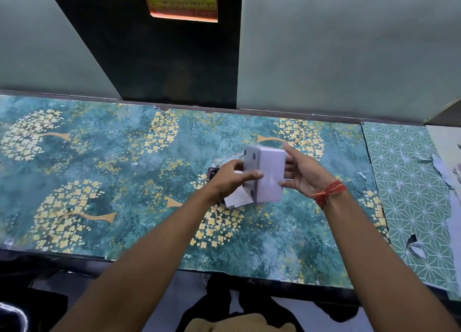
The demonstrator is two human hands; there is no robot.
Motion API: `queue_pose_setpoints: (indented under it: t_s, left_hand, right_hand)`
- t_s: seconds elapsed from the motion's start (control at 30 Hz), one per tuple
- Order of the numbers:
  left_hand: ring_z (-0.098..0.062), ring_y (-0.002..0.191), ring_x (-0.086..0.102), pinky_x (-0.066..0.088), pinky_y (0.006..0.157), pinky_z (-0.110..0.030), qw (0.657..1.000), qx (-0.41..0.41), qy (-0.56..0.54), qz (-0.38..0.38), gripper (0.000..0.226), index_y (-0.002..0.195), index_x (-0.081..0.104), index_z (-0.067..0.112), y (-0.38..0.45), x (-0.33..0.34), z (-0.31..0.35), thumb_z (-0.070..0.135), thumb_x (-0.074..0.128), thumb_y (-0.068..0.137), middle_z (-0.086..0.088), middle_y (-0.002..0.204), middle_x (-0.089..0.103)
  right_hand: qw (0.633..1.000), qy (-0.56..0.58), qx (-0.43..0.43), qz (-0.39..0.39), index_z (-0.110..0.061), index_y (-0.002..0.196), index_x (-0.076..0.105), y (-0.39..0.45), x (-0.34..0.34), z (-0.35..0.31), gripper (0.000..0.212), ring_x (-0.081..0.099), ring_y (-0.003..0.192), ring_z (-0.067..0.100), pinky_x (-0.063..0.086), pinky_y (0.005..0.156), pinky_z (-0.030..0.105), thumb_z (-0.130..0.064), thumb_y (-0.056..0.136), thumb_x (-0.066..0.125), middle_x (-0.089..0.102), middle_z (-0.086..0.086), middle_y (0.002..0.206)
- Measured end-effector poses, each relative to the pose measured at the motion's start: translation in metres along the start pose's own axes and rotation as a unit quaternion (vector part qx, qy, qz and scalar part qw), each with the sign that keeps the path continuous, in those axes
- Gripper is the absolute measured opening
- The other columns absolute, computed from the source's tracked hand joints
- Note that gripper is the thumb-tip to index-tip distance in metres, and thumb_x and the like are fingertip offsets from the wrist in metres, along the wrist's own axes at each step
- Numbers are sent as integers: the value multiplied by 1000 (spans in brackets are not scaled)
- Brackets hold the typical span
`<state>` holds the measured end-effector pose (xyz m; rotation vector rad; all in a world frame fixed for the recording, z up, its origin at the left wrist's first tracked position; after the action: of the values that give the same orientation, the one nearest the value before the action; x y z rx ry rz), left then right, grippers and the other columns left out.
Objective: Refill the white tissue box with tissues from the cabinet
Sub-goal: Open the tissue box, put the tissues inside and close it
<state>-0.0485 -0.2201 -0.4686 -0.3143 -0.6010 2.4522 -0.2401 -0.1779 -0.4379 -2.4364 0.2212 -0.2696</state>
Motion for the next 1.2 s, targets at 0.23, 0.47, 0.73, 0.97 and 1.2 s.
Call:
queue_pose_setpoints:
  t_s: [0.23,0.47,0.73,0.97,1.2]
  left_hand:
    - [-30,94,69,60,84,-43,990,-72,-118,14,75,103,67,14,-2,-4,2,65,71,48,-3,106,68]
    - [-31,88,66,51,93,-51,992,-87,-85,14,72,100,65,18,-7,-6,9,66,58,47,-1,102,68]
    - [-37,93,62,46,101,-64,987,-66,-147,8,67,106,60,6,-12,-15,10,52,52,58,-17,104,62]
    - [-31,87,64,55,82,-50,980,-64,-144,119,67,111,58,8,-11,-43,0,59,55,68,-21,118,64]
    - [-42,125,51,44,100,-56,866,-302,231,323,122,148,31,6,-12,-58,-73,89,51,60,-21,144,41]
  right_hand:
    - [983,-77,-157,51,-13,87,61,0,19,28,44,62,85,27,50,72,46,-56,79,67,65,10,92]
    - [985,-65,-146,58,5,82,60,-2,38,29,59,58,74,25,42,67,38,-53,91,54,62,11,78]
    - [991,16,-121,50,-8,92,62,-3,26,28,40,65,74,24,55,68,40,-45,96,48,66,7,85]
    - [980,160,-107,53,-26,107,64,14,-4,26,36,66,84,26,51,83,62,-55,92,48,74,-4,83]
    - [970,215,-66,90,-28,113,60,24,-22,57,40,65,84,31,52,83,64,-57,91,45,67,7,94]
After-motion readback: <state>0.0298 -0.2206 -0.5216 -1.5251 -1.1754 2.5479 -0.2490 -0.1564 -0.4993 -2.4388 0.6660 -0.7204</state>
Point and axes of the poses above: each hand's wrist, its own y-axis towards the middle knuckle, its own x-axis out of the palm, z = x × y, the point moved 1 cm from there along y, towards the middle knuckle
